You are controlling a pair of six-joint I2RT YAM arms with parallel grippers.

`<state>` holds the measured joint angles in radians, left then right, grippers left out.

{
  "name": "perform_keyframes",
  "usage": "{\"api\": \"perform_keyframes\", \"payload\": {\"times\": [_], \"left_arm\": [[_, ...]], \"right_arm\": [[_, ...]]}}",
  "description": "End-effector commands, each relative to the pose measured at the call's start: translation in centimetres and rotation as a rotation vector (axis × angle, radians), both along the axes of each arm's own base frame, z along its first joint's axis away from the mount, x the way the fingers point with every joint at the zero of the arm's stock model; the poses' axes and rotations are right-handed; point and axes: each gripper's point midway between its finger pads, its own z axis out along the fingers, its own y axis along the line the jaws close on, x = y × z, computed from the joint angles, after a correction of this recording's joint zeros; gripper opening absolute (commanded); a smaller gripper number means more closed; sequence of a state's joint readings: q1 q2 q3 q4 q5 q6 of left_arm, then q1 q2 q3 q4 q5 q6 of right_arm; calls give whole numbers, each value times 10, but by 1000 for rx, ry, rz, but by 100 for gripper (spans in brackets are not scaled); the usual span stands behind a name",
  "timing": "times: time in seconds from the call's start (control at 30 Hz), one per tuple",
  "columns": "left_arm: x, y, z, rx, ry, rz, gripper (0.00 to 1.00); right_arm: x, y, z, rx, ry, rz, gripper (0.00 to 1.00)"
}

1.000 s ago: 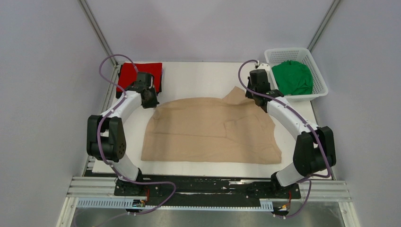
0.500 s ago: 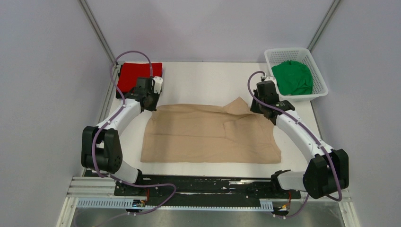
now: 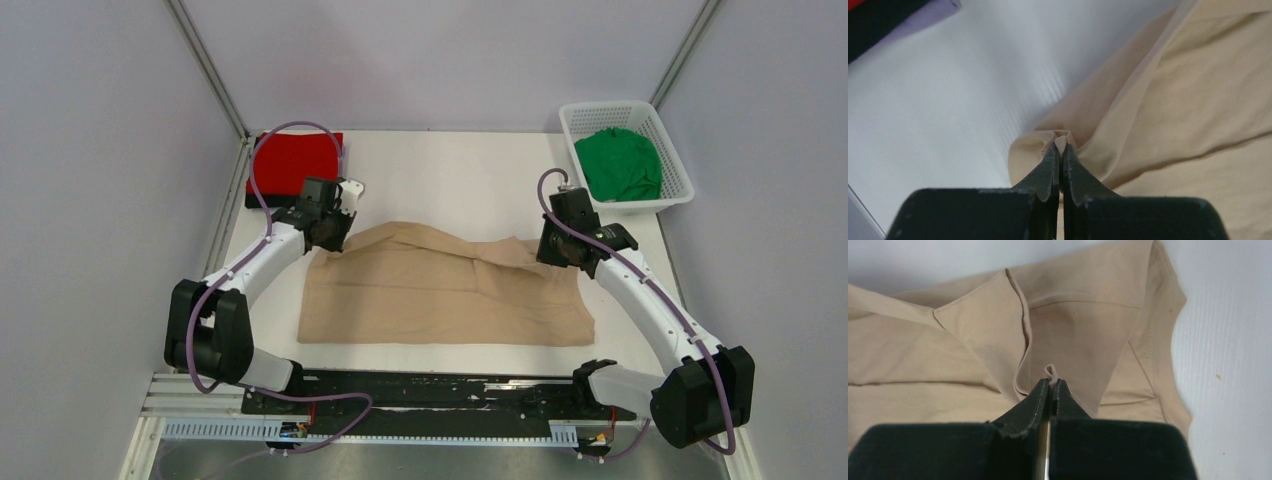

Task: Fold and stack the t-shirts
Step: Fold the other side of the tshirt into a rectangle

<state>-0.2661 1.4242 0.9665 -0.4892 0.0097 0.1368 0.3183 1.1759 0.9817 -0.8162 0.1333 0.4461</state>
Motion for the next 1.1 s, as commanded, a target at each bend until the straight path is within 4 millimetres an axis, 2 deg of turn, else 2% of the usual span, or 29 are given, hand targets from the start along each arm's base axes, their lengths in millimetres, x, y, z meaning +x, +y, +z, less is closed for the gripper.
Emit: {"api": "perform_keyframes", "payload": {"times": [0.0,0.07,0.2,0.37,0.5,0.73,0.8,0.93,1.07], "left_arm": [[-14,2,22,-38,-62,49,0],[-18,8,30,-37,-91,104,0],[-25,11,40,-54,-119,137,0],[-37,7,25,-66,-84,193,0],[-42,18,13,-21,-59,304,0],[-47,36,18,18,-86,422,0],[-50,34,20,2,-87,428,0],[-55,17,19,-43,-90,378,0],[-62,17,20,0,-93,409,1]], "right_arm": [[-25,4,4,48,71,-8,0],[-30,8,2,67,98,-6,0],[-41,1,-8,50,157,-54,0],[-50,0,-16,62,186,-94,0],[-59,-2,-25,61,220,-119,0],[-68,-15,-35,26,229,-193,1],[-69,-15,-36,28,224,-196,2],[-70,-17,-40,25,221,-201,3],[-75,-18,-47,29,230,-212,4]]}}
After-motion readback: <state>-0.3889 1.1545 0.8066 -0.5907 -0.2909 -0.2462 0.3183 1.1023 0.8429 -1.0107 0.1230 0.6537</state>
